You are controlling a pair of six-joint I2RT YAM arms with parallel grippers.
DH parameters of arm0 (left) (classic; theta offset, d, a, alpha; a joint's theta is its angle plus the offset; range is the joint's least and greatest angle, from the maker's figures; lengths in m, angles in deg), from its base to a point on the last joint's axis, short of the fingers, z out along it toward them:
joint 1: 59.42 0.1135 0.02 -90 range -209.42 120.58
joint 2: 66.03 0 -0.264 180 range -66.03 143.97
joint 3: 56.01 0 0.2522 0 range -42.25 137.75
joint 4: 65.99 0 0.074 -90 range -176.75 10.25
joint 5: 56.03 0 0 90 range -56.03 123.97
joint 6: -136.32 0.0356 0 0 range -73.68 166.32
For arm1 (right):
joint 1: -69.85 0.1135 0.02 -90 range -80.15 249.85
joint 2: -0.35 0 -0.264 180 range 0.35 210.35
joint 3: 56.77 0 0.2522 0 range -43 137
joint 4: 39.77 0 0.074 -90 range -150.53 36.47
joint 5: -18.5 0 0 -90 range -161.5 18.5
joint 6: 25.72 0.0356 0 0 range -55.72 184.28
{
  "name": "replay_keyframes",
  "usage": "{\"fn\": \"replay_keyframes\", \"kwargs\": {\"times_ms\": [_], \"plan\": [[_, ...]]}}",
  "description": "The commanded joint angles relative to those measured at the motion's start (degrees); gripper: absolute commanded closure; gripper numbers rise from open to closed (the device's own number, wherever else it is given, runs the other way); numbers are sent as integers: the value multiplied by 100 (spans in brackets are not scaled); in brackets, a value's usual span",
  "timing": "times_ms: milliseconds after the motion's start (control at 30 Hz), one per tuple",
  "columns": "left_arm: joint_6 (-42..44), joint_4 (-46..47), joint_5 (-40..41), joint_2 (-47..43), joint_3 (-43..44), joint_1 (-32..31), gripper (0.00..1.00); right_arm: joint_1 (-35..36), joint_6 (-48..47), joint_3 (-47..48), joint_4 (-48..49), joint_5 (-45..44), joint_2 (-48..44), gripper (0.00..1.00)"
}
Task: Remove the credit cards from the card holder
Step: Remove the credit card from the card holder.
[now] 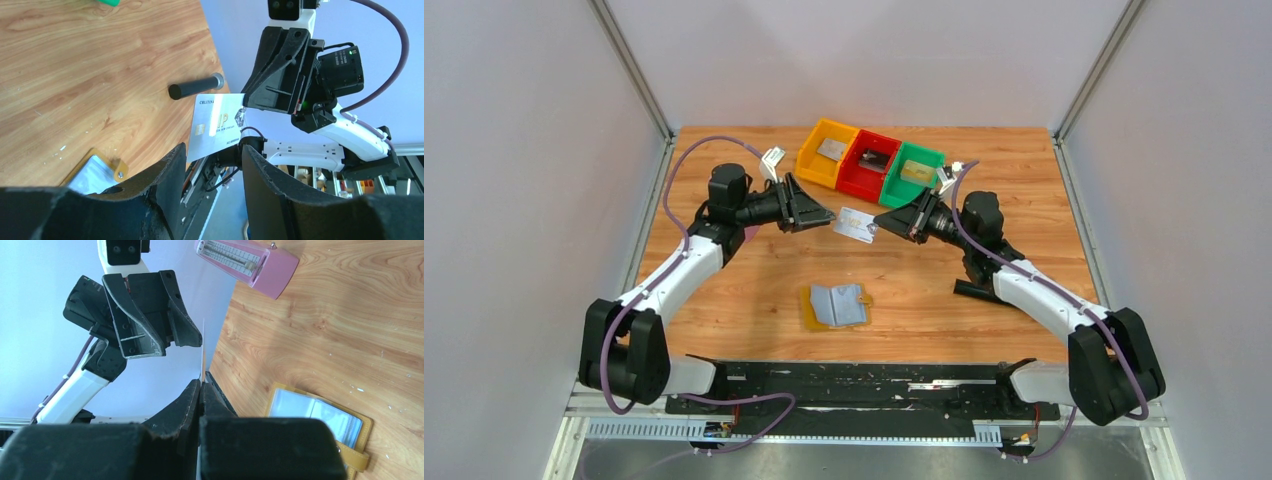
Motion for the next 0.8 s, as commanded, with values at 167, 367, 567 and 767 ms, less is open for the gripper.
{"fn": "replay_keyframes", "kwargs": {"times_ms": [167,367,567,767], "plan": [[2,394,53,180,-84,-194,48,-24,450,-152,917,-79,23,100],[-148,597,48,189,-225,-222,53,-32,452,-177,929,-173,53,100],[-388,860,71,94,-397,-231,70,-32,516,-177,993,-192,189,100],[-424,842,224,87,-367,-231,86,-40,549,-233,1046,-176,218,100]]}}
